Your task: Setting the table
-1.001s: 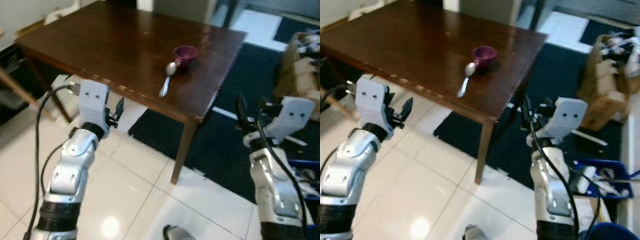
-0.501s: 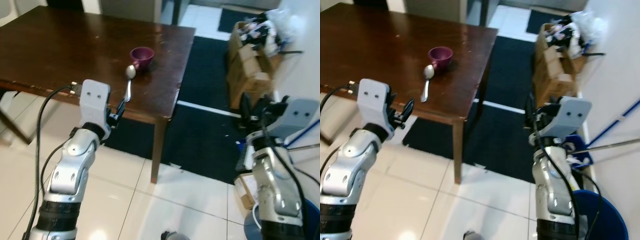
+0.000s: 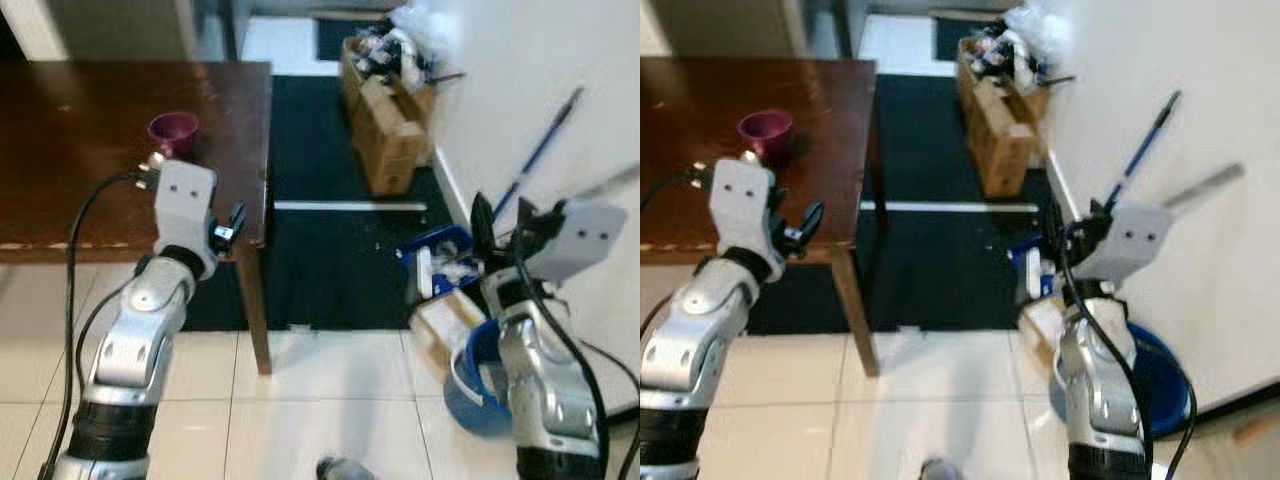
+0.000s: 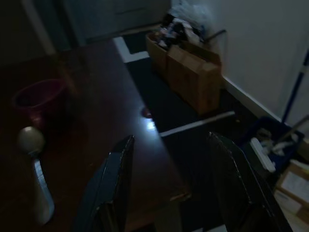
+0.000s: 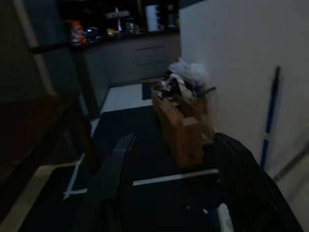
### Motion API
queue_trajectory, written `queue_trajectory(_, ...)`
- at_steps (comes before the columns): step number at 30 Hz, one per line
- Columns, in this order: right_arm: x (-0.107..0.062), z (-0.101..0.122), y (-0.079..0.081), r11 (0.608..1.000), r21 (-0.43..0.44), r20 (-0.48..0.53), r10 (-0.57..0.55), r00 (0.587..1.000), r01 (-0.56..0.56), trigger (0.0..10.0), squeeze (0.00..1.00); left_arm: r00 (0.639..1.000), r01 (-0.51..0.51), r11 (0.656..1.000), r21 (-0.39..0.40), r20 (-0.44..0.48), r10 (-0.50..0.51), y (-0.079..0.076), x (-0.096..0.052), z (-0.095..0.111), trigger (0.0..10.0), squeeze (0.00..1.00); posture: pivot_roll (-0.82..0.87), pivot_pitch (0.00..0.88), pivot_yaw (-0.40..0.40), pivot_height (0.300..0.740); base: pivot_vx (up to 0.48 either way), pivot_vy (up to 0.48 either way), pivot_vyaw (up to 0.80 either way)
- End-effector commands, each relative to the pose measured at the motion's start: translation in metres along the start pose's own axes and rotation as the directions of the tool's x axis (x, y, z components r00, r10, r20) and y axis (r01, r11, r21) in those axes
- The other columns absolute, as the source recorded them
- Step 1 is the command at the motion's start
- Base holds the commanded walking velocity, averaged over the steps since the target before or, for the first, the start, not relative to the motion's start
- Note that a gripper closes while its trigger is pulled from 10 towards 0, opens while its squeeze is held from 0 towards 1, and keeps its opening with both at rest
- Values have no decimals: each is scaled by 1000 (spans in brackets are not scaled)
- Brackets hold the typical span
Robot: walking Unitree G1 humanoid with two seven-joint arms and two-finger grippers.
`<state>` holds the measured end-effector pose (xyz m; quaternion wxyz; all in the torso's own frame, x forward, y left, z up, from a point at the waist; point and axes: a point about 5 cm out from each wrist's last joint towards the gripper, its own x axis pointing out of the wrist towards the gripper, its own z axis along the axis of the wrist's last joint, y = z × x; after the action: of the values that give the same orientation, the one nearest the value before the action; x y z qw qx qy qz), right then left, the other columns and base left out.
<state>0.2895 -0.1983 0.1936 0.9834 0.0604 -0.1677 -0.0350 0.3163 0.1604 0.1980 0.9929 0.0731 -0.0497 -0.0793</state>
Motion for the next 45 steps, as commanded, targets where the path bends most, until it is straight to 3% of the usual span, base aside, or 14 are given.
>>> queue_trajectory(1,-2,-2,-4,1000,-6,-11,-14,1000,14,10000,0,1000,0,1000,3,-17,1,-1,0,-3,10000,0,-97,44,68,740,0,0,-800)
queue_trajectory(8,-2,-2,-2,1000,3,-14,5,1000,-5,10000,0,1000,-3,1000,4,-16,3,-1,0,-3,10000,0,-97,46,70,740,0,0,-114)
queue_trajectory(18,-4,-3,13,986,127,-30,117,993,-112,10000,0,1000,-22,1000,-7,-15,22,1,0,-4,10000,0,-97,46,70,740,0,0,0)
queue_trajectory(20,-9,-4,35,906,323,-42,303,952,-274,10000,0,998,-66,998,11,-3,66,6,0,-2,10000,0,-95,52,70,740,0,0,0)
queue_trajectory(22,-11,-3,40,876,366,-40,351,935,-313,10000,0,996,-88,996,22,3,88,8,0,-1,10000,0,-95,52,70,740,0,0,0)
queue_trajectory(24,-16,-3,53,820,410,-29,450,893,-400,10000,0,978,-209,974,88,35,207,21,-3,1,10000,0,-91,53,70,740,0,0,0)
queue_trajectory(26,-20,-5,64,779,421,-34,526,850,-466,10000,0,933,-360,919,159,30,360,40,-10,-2,10000,0,-88,53,69,740,0,0,0)
queue_trajectory(27,-20,-5,64,779,421,-34,526,850,-466,10000,0,933,-360,919,159,30,360,40,-10,-2,10000,0,-88,53,69,740,0,0,0)
queue_trajectory(29,-23,-11,75,738,439,-50,590,806,-513,10000,0,897,-431,891,140,-40,440,59,-27,-12,10000,0,-70,57,56,740,0,0,0)
queue_trajectory(33,-23,-14,77,735,439,-59,598,800,-517,10000,0,909,-405,906,120,-53,413,59,-31,-14,10000,0,-60,57,49,740,0,0,0)
queue_trajectory(36,-21,-23,78,735,447,-97,607,789,-510,10000,0,956,-287,956,60,-45,290,44,-39,-12,10000,0,-46,52,46,740,0,0,0)
queue_trajectory(38,-20,-25,78,738,448,-109,606,788,-505,10000,0,963,-264,963,57,-41,266,40,-43,-10,10000,0,-46,52,46,740,0,0,0)
queue_trajectory(42,-19,-32,79,742,435,-139,614,777,-509,10000,0,955,-281,957,69,-77,286,40,-75,-17,10000,0,7,56,-11,740,0,0,0)
queue_trajectory(45,-19,-39,83,733,440,-159,632,758,-518,10000,0,950,-291,954,71,-91,297,36,-81,-22,10000,0,32,54,-38,740,0,0,0)
